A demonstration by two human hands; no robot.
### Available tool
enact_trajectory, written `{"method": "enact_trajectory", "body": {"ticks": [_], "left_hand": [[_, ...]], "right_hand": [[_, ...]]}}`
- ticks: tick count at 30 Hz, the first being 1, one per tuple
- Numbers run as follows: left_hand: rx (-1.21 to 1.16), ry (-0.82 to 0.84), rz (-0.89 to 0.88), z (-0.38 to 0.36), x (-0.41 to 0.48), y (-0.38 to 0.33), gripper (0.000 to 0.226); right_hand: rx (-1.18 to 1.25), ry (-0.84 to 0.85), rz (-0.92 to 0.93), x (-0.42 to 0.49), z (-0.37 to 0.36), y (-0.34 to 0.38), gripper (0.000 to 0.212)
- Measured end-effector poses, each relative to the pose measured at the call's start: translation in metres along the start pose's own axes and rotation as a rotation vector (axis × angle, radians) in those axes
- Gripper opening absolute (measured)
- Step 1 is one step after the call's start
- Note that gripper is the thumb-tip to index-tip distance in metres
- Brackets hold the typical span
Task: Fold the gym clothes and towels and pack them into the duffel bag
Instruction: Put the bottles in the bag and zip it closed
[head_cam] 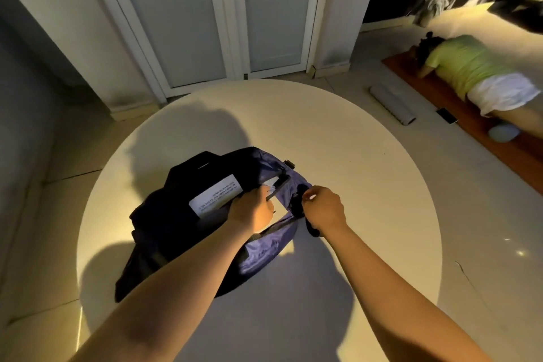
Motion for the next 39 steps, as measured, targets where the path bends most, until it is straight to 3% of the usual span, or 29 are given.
{"method": "enact_trajectory", "body": {"ticks": [4, 6, 8, 10, 12, 14, 21, 26, 34, 39], "left_hand": [[0.032, 0.052, -0.052, -0.002, 0.011, -0.008, 0.066], [0.118, 0.007, -0.155, -0.004, 0.024, -0.014, 0.068], [0.035, -0.059, -0.229, -0.004, 0.037, -0.022, 0.063], [-0.12, -0.065, -0.162, 0.0, 0.044, -0.023, 0.051], [-0.169, 0.001, -0.017, -0.001, 0.054, -0.016, 0.031], [-0.177, 0.01, 0.013, 0.001, 0.064, -0.009, 0.017], [-0.081, 0.218, 0.007, -0.007, 0.091, -0.016, 0.051], [-0.07, 0.308, 0.033, -0.017, 0.102, -0.009, 0.043], [-0.214, 0.194, 0.08, -0.009, 0.098, -0.011, 0.029], [-0.368, 0.026, 0.198, 0.007, 0.087, -0.01, 0.023]], "right_hand": [[-0.084, -0.168, 0.097, 0.018, 0.011, 0.01, 0.028], [-0.05, -0.119, 0.186, 0.033, -0.001, 0.015, 0.033], [-0.03, 0.028, 0.183, 0.048, -0.023, 0.012, 0.038], [0.041, 0.155, 0.126, 0.052, -0.043, 0.007, 0.041], [0.09, 0.153, 0.085, 0.05, -0.054, 0.002, 0.042], [0.139, 0.116, 0.059, 0.051, -0.063, -0.004, 0.042], [0.231, -0.082, 0.031, 0.059, -0.079, -0.003, 0.036], [0.352, -0.144, -0.022, 0.052, -0.082, 0.001, 0.033], [0.325, -0.07, -0.127, 0.055, -0.085, 0.006, 0.033], [0.259, -0.138, -0.17, 0.049, -0.076, 0.025, 0.034]]}}
Point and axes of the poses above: each hand's wrist, its own x-axis towards the middle knuckle, its own z-axis out of the back of the hand, y = z × x, the point moved 4 cm from there along x, towards the middle knuckle, and after that the axes turned 4 degrees about -x, right-handed, at the moved point
